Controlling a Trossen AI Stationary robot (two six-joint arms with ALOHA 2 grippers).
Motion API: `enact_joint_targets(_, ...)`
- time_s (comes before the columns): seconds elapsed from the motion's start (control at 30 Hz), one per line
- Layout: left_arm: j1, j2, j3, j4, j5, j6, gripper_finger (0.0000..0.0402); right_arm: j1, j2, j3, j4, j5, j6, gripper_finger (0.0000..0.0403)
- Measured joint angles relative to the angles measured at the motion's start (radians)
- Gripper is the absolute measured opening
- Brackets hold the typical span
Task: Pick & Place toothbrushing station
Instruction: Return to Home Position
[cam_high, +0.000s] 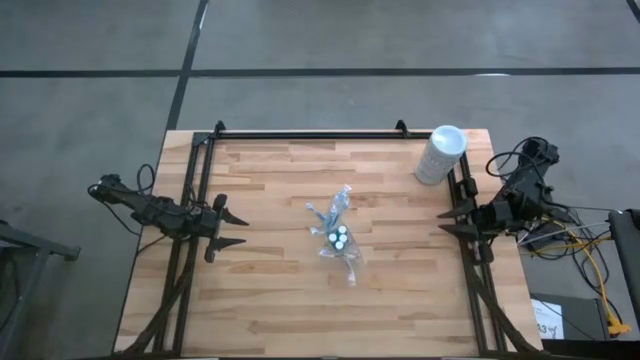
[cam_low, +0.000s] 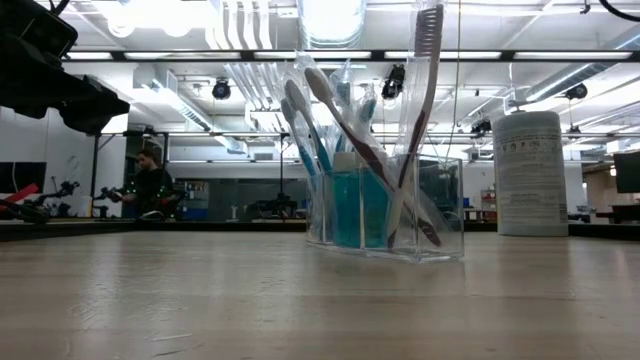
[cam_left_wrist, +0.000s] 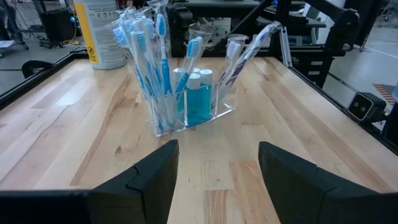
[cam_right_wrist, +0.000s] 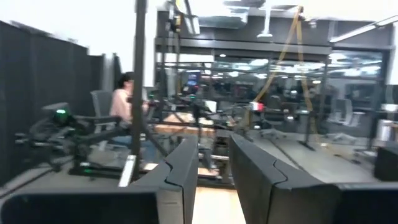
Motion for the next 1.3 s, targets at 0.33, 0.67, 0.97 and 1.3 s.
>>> enact_joint_targets(0.33, 0.000, 0.000, 0.000, 0.000, 0.000, 0.000, 0.0227, -0.223, 0.004, -0.005, -0.013, 0.001, -0.013, 0.0081)
enact_joint_targets(0.67, 0.000, 0.000, 0.000, 0.000, 0.000, 0.000, 0.0227, -0.477, 0.007, -0.091, -0.005, -0.182, 0.023, 0.0082)
enact_joint_targets(0.97, 0.000, 0.000, 0.000, 0.000, 0.000, 0.000, 0.0227, -0.658, 0.007, -0.266, 0.223, -0.454, 0.154, 0.0089)
enact_joint_targets(1.3, 0.000, 0.000, 0.000, 0.000, 0.000, 0.000, 0.0227, -0.721, 0.007, -0.361, 0.258, -0.550, 0.243, 0.0091)
